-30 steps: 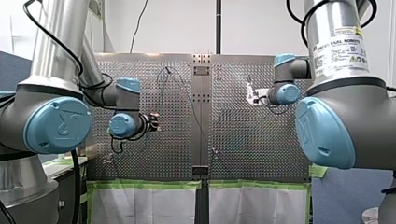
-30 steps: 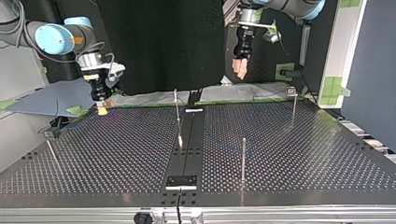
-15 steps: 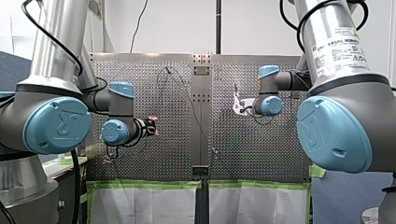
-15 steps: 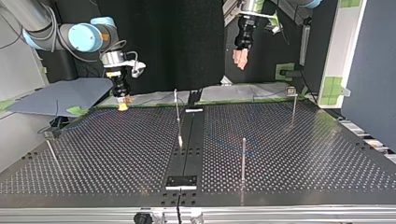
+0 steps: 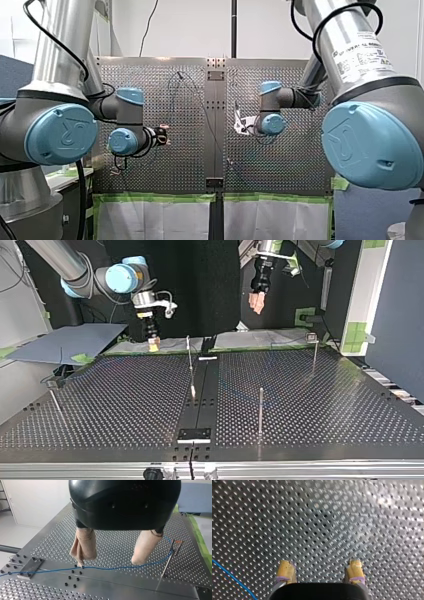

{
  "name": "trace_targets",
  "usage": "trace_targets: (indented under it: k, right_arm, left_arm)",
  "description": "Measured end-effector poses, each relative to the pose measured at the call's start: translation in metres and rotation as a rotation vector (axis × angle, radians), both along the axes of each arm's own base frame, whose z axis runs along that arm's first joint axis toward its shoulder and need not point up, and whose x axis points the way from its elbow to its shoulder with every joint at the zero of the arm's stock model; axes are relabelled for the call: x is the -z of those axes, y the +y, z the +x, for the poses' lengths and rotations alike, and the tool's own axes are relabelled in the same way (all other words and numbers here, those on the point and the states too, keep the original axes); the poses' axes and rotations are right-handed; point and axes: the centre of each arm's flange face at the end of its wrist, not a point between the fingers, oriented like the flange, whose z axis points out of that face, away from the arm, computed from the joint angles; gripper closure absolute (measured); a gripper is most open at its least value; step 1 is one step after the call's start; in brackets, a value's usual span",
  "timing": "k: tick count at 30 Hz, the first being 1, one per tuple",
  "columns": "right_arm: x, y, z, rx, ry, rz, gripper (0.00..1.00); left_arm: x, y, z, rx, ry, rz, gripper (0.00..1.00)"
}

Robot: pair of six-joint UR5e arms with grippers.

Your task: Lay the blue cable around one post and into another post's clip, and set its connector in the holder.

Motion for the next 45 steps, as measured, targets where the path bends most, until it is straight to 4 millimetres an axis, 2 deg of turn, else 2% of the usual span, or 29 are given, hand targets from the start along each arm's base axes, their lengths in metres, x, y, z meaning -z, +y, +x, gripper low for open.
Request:
trace_targets:
  k: [6,14,22,33,38,45]
  right_arm:
    - [0.012,0.017,0.017,-0.001,0.029,-0.001,0.00]
    - [0.017,0.042,0.039,-0.001,0.034,0.005,0.00]
    - [0.035,0.069,0.059,-0.001,0.047,0.025,0.00]
    - [0.038,0.110,0.085,0.001,0.018,0.038,0.00]
    - [0.040,0.127,0.092,0.002,0.010,0.060,0.00]
    - [0.053,0.165,0.093,0.008,0.029,0.125,0.00]
  left_arm:
    - [0.000,0.002,0.001,-0.011,0.003,-0.005,0.00]
    - [0.000,0.003,0.002,-0.017,0.002,-0.013,0.00]
    - [0.000,0.005,0.003,-0.029,0.006,-0.018,0.00]
    - [0.000,0.005,0.003,-0.030,0.007,-0.022,0.00]
    - [0.001,0.006,0.003,-0.034,0.012,-0.019,0.00]
    - [0.002,0.008,0.003,-0.038,0.020,-0.014,0.00]
